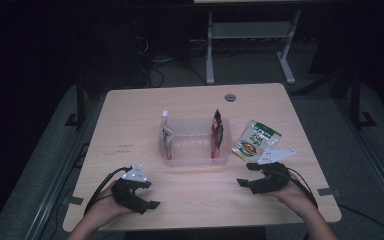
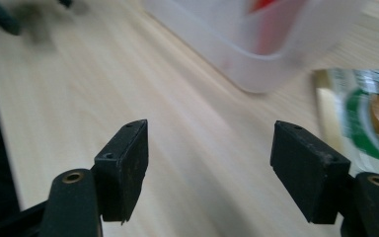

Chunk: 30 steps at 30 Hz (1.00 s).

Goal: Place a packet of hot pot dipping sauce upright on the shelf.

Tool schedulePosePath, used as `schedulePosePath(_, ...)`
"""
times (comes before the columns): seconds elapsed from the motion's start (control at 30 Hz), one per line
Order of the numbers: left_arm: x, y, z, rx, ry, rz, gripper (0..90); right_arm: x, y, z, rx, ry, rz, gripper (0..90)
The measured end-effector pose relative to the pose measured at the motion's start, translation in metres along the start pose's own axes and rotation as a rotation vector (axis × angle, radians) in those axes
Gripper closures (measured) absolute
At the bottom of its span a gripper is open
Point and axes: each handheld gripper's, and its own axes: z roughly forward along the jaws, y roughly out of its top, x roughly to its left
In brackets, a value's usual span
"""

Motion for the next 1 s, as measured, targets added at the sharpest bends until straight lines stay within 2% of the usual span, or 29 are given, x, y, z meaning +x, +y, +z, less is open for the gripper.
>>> schedulePosePath(0.07, 0.0, 0.0, 0.0, 0.001, 0.0, 0.001, 20.5, -0.005, -0.001, 0.001, -0.001, -0.017, 0.0, 31.5)
schedulePosePath(0.1, 0.001, 0.0, 0.0, 0.003, -0.003, 0.004, 20.4, -0.016, -0.001, 0.003, -0.001, -0.042, 0.018, 32.4)
schedulePosePath(0.13, 0.001, 0.0, 0.0, 0.003, -0.003, 0.004, 20.4, -0.016, -0.001, 0.003, -0.001, -0.042, 0.018, 32.4)
schedulePosePath(0.17, 0.001, 0.0, 0.0, 0.009, -0.003, 0.009, 20.5, -0.025, 0.001, 0.005, -0.004, -0.066, 0.04, 37.7)
schedulePosePath(0.23, 0.002, 0.0, -0.001, 0.012, -0.002, 0.008, 20.5, -0.029, 0.001, 0.006, -0.01, -0.073, 0.037, 38.9)
schedulePosePath(0.27, 0.001, -0.001, 0.0, 0.006, -0.001, 0.002, 20.5, -0.034, 0.003, 0.006, -0.015, -0.092, 0.05, 45.5)
schedulePosePath(0.3, 0.002, -0.001, -0.001, 0.019, -0.002, 0.011, 20.5, -0.043, 0.007, 0.007, -0.022, -0.113, 0.086, 55.8)
schedulePosePath(0.37, 0.002, -0.001, -0.001, 0.022, -0.001, 0.017, 20.5, -0.053, 0.01, 0.008, -0.034, -0.147, 0.107, 71.6)
schedulePosePath(0.4, 0.001, -0.001, -0.001, 0.013, -0.002, 0.006, 20.5, -0.059, 0.011, 0.009, -0.033, -0.156, 0.13, 76.2)
schedulePosePath(0.43, 0.002, 0.0, -0.001, 0.019, -0.002, 0.013, 20.5, -0.064, 0.013, 0.01, -0.025, -0.186, 0.142, 82.3)
schedulePosePath(0.5, 0.001, 0.0, 0.0, 0.009, -0.004, 0.002, 20.5, -0.074, 0.016, 0.013, -0.019, -0.218, 0.151, 88.4)
schedulePosePath(0.57, 0.001, 0.0, 0.0, 0.014, -0.003, 0.009, 20.6, -0.084, 0.02, 0.017, -0.011, -0.221, 0.17, 89.8)
schedulePosePath(0.63, 0.002, -0.001, 0.001, 0.013, -0.005, 0.005, 20.7, -0.091, 0.024, 0.022, 0.018, -0.234, 0.152, 89.8)
schedulePosePath(0.7, 0.002, -0.001, 0.001, 0.012, -0.006, 0.0, 20.9, -0.094, 0.026, 0.025, 0.021, -0.225, 0.154, 89.8)
schedulePosePath(0.77, 0.002, -0.002, 0.0, 0.014, -0.005, -0.003, 21.0, -0.103, 0.032, 0.034, 0.053, -0.232, 0.15, 89.9)
schedulePosePath(0.93, 0.002, -0.002, 0.0, 0.012, -0.004, 0.0, 21.0, -0.11, 0.036, 0.044, 0.059, -0.226, 0.163, 89.9)
schedulePosePath(1.0, 0.002, -0.002, -0.001, 0.01, -0.004, -0.001, 21.0, -0.112, 0.035, 0.051, 0.114, -0.236, 0.157, 90.0)
